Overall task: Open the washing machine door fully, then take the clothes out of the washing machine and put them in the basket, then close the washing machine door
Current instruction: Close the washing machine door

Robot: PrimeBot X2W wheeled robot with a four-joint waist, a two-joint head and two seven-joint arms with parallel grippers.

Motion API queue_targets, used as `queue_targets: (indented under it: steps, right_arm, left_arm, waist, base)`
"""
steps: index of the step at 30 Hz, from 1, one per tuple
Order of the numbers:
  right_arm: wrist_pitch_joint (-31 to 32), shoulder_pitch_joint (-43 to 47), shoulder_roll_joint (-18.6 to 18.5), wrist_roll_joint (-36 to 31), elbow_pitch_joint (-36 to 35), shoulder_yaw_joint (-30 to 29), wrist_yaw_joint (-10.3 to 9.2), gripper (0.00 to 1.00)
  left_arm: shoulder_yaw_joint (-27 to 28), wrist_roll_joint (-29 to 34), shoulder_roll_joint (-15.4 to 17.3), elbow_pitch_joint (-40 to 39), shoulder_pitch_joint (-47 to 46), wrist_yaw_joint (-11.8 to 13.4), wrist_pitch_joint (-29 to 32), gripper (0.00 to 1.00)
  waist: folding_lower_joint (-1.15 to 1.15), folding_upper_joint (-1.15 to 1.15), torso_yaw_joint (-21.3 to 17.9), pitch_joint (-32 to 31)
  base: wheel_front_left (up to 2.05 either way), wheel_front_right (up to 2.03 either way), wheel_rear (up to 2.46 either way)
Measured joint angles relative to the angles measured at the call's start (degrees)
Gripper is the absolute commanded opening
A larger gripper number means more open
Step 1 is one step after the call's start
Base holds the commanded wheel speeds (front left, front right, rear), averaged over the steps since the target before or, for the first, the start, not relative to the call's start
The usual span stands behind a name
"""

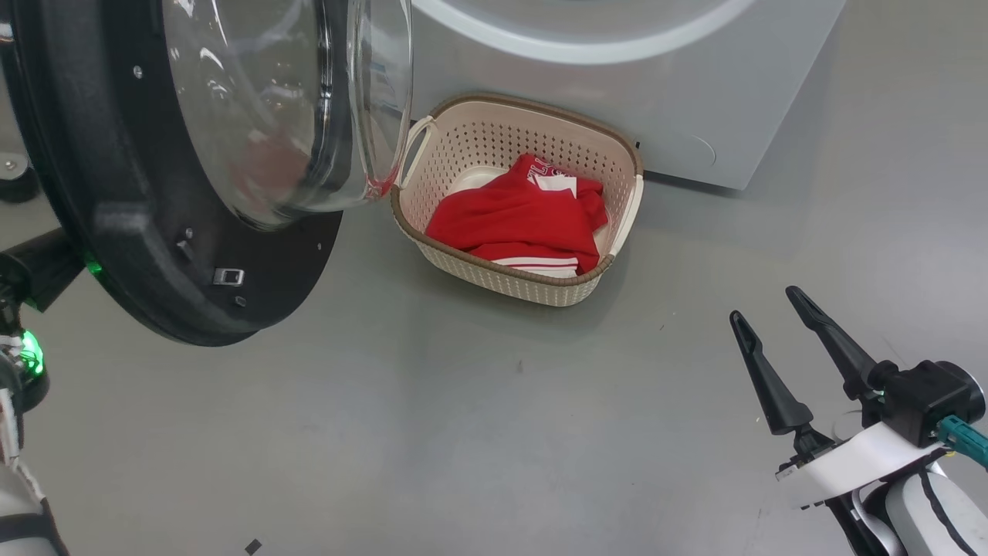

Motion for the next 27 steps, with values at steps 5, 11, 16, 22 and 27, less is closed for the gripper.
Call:
queue_targets:
  steps: [5,11,16,22,27]
  right_arm:
    - [-0.1,0.0,0.6,0.0,0.8,0.3,0.00,1.00]
    - [-0.1,0.0,1.6,0.0,1.3,0.7,-0.02,1.00]
    - [-0.2,0.0,1.7,0.0,1.3,0.6,-0.05,1.00]
    - [-0.2,0.0,1.8,0.0,1.3,0.5,-0.07,1.00]
    - [-0.2,-0.2,2.3,0.0,1.5,0.5,-0.07,1.00]
  left_arm:
    - [-1.7,0.0,-1.5,-1.7,1.5,-0.9,1.8,0.00]
    - [-3.2,-0.2,-2.7,-4.6,3.7,-3.2,3.1,0.00]
    - [-4.6,-2.6,-4.9,-7.0,4.6,-4.4,4.3,0.00]
    - [-5.2,-3.2,-5.4,-8.6,5.3,-4.5,4.2,0.00]
    - [-5.9,-3.7,-5.5,-9.9,6.3,-4.6,3.4,0.00]
  waist:
    - [0.00,0.00,-0.2,-1.0]
    - [0.00,0.00,-0.6,-2.2]
    - [0.00,0.00,-0.7,-2.5]
    - [0.00,0.00,-0.8,-2.4]
    - [0.00,0.00,-1.1,-2.4]
  base:
    - [0.00,0.00,0.00]
    - [0.00,0.00,0.00]
    - [0.00,0.00,0.00]
    - [0.00,0.00,0.00]
    - [0.00,0.00,0.00]
